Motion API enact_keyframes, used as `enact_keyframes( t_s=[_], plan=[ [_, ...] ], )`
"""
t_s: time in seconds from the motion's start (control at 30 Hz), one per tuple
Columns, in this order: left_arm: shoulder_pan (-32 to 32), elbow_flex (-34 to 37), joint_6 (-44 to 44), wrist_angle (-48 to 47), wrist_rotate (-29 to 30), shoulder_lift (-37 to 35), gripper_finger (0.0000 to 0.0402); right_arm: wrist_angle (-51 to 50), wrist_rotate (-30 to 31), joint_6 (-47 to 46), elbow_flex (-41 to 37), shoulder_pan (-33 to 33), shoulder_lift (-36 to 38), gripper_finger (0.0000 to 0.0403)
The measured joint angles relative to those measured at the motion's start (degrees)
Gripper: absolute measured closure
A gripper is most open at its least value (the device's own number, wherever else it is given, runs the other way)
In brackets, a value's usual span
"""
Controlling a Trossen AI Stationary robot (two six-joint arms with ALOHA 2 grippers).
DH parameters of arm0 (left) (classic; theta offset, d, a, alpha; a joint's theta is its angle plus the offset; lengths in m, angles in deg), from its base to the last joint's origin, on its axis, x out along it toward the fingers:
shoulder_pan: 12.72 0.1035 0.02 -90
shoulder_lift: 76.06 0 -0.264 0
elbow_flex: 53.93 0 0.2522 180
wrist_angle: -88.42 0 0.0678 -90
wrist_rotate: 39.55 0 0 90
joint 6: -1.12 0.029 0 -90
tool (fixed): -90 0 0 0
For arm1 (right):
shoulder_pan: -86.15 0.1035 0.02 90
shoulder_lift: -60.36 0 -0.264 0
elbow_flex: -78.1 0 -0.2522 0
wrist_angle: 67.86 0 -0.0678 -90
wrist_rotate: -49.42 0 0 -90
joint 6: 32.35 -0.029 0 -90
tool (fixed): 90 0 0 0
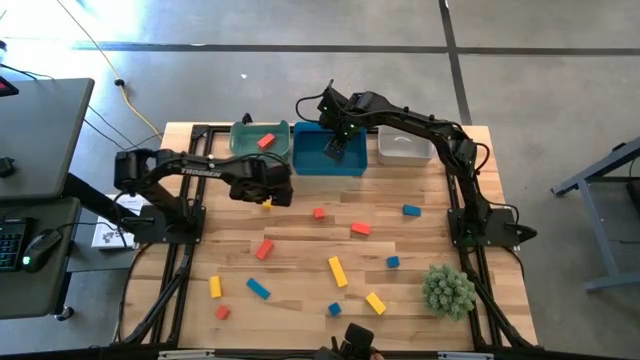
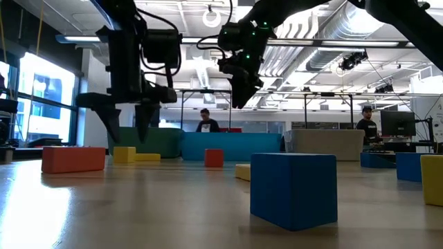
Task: Sort & place blocks by color
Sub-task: Put the yellow block into the white bin
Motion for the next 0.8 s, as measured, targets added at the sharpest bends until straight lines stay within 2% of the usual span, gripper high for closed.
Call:
enact_keyframes(
  t_s=[0.27, 0.53, 0.8],
  plan=[
    [0.07, 0.00, -0.29, 0.16, 0.33, 3.81, 0.0161, -0.02, 0.00, 0.00, 0.00, 0.00, -0.02, 0.0213],
    [0.18, 0.00, -0.87, 0.24, 1.74, 4.15, 0.0163, -0.04, 0.00, 0.13, 0.00, 0.00, -0.02, 0.0213],
    [1.50, 0.00, 2.64, -0.50, 1.92, 4.15, 0.0213, -0.04, 0.00, 0.25, 0.00, 0.00, -0.02, 0.0213]
  ],
)
